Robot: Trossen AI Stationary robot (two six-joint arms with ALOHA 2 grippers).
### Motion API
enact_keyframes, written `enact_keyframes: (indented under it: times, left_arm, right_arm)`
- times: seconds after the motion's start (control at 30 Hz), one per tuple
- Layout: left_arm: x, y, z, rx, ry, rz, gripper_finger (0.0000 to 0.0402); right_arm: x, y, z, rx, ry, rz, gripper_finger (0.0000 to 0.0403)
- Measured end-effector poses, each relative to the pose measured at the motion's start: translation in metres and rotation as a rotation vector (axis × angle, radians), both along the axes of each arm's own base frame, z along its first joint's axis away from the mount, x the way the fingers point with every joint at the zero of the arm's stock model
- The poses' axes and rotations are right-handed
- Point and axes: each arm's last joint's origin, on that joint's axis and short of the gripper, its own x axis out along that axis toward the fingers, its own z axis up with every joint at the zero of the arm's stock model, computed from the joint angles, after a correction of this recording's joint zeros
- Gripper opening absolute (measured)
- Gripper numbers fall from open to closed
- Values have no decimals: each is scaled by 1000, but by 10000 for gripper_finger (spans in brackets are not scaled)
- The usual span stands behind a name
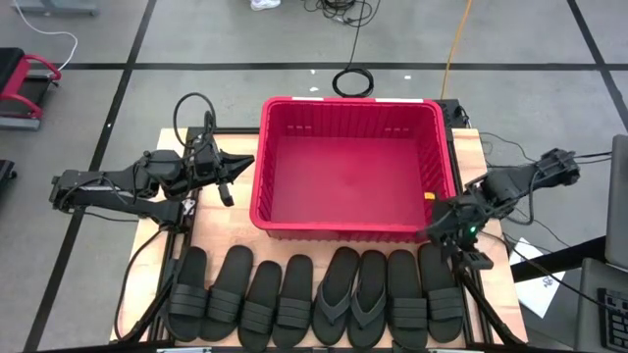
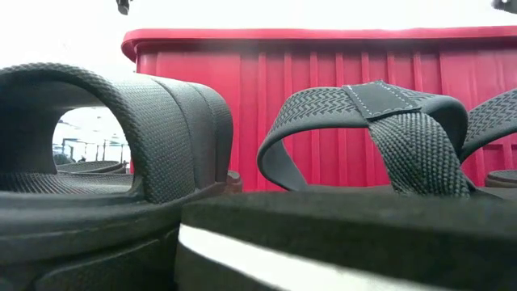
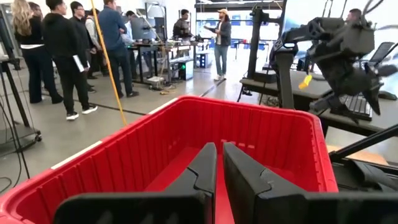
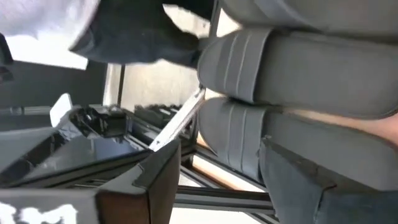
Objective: Pick and place slides into bin
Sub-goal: Put the black slide into the red container
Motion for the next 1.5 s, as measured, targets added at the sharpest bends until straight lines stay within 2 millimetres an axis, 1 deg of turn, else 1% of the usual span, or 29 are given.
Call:
enact_keyframes:
  times: [0.23,0.3,0.4,0.5,0.57,0.7,0.77,0.9,1.03,1.17,1.23,1.37,1.5]
  left_arm:
    - [0,0,0,-3,0,-4,26]
    - [0,0,0,-8,0,-7,26]
    - [0,0,-1,-20,2,-7,26]
    - [0,0,-2,-23,16,-7,26]
    - [0,0,-3,-33,22,-7,26]
    - [0,0,-5,-45,41,-7,26]
    - [0,0,-6,-48,44,-8,26]
    - [0,0,-6,-51,46,-9,26]
    - [0,0,-7,-72,45,-8,26]
    - [0,0,-8,-89,47,-7,26]
    - [0,0,-8,-95,48,-7,26]
    - [0,0,-8,-95,50,-7,26]
    - [0,0,-8,-95,50,-7,26]
  right_arm:
    - [0,26,-46,35,1,103,209]
    - [-3,28,-67,-14,66,76,209]
    - [-3,32,-76,27,46,34,209]
    - [-8,31,-91,-49,74,-2,208]
    - [-10,31,-93,-103,45,-19,208]
    - [-19,31,-104,-244,68,-2,208]
    - [-20,33,-107,-299,33,4,208]
    - [-22,41,-115,-382,-9,77,208]
    - [-19,53,-119,-328,-112,143,208]
    - [-17,63,-129,-246,-173,135,208]
    - [-18,65,-135,-221,-165,109,208]
    - [-21,64,-147,-235,-72,40,208]
    - [-25,67,-148,-224,-82,59,208]
